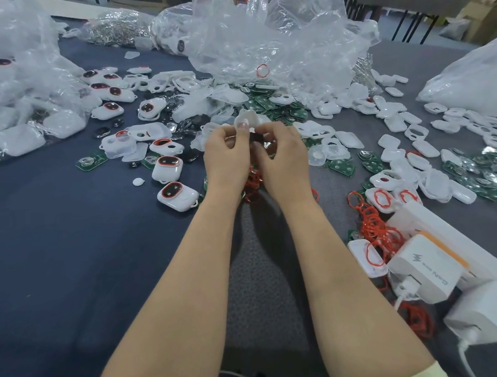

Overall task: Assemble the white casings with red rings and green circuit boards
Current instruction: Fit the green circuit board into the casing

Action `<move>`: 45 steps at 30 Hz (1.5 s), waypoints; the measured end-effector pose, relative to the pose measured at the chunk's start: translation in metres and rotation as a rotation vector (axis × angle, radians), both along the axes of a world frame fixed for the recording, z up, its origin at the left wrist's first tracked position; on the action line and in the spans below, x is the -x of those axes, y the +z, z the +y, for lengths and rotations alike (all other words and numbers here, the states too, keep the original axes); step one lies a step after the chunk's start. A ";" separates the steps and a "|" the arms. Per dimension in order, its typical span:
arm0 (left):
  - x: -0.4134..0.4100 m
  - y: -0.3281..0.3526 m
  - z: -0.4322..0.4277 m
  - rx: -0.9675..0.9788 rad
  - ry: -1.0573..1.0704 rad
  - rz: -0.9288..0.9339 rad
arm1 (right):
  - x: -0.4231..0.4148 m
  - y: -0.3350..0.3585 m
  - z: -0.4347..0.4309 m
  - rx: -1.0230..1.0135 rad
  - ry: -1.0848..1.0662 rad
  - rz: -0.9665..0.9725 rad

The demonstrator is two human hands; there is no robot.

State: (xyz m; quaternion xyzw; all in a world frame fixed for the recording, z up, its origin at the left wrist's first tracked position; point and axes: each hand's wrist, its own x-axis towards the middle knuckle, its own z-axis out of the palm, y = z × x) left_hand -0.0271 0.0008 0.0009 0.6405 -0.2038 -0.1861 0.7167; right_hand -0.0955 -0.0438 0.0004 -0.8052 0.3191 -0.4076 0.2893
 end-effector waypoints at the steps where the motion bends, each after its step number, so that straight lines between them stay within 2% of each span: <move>1: 0.001 0.001 0.000 0.000 -0.002 0.003 | 0.000 0.000 0.000 0.000 -0.007 -0.005; 4: 0.002 0.001 -0.001 0.005 0.001 -0.030 | 0.000 0.000 -0.001 0.007 -0.040 -0.059; 10: 0.004 0.001 0.000 -0.056 -0.039 -0.220 | 0.003 0.004 0.000 -0.017 -0.136 -0.219; 13: 0.004 0.000 0.001 -0.091 -0.023 -0.298 | 0.002 0.004 -0.001 -0.122 -0.155 -0.263; 16: 0.001 -0.002 0.002 -0.123 0.050 -0.348 | 0.000 0.005 -0.002 -0.310 -0.119 -0.332; 19: -0.003 -0.001 0.003 -0.079 0.123 -0.243 | 0.000 0.007 -0.001 -0.437 -0.035 -0.416; 21: -0.003 -0.001 0.002 -0.043 0.125 -0.146 | 0.000 0.008 -0.001 -0.406 -0.024 -0.410; 26: 0.002 -0.001 0.001 -0.005 -0.019 -0.099 | -0.001 0.008 0.000 -0.340 -0.055 -0.419; 30: 0.004 0.000 0.000 -0.020 -0.101 -0.143 | 0.001 0.009 0.000 -0.292 -0.087 -0.414; 35: 0.002 -0.002 -0.001 -0.071 -0.063 -0.262 | 0.001 0.008 0.001 -0.250 -0.095 -0.375; 45: 0.005 -0.002 -0.001 0.046 -0.144 -0.245 | 0.001 0.007 -0.002 -0.242 -0.141 -0.330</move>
